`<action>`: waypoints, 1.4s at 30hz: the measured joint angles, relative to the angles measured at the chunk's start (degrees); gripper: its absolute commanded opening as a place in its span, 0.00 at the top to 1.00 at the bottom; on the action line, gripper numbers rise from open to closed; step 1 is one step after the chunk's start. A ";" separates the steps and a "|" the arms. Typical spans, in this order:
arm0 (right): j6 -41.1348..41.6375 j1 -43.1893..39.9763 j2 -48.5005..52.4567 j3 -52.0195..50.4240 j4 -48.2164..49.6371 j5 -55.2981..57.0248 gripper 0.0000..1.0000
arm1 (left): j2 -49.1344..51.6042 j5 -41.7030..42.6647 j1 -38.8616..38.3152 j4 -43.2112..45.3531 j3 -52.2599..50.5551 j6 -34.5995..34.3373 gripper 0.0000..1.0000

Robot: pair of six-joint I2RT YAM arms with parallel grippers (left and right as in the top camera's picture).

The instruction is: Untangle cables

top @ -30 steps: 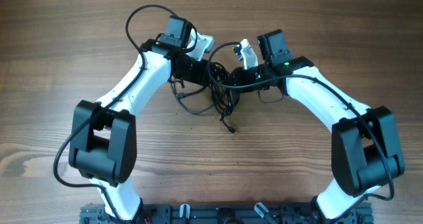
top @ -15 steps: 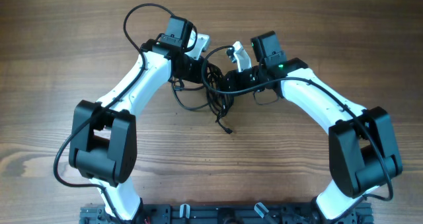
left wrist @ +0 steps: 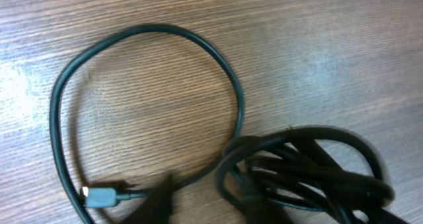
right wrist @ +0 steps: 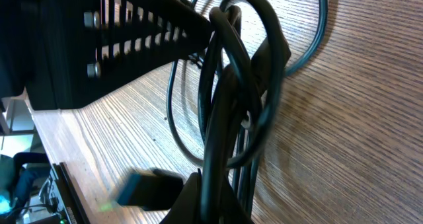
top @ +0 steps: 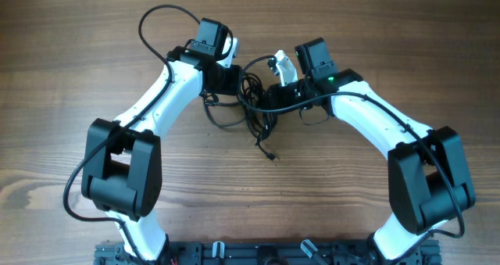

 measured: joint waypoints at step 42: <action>1.73 -0.02 0.24 -0.11 3.23 -8.50 0.96 | 2.34 -2.67 1.62 -1.99 0.00 -0.44 0.26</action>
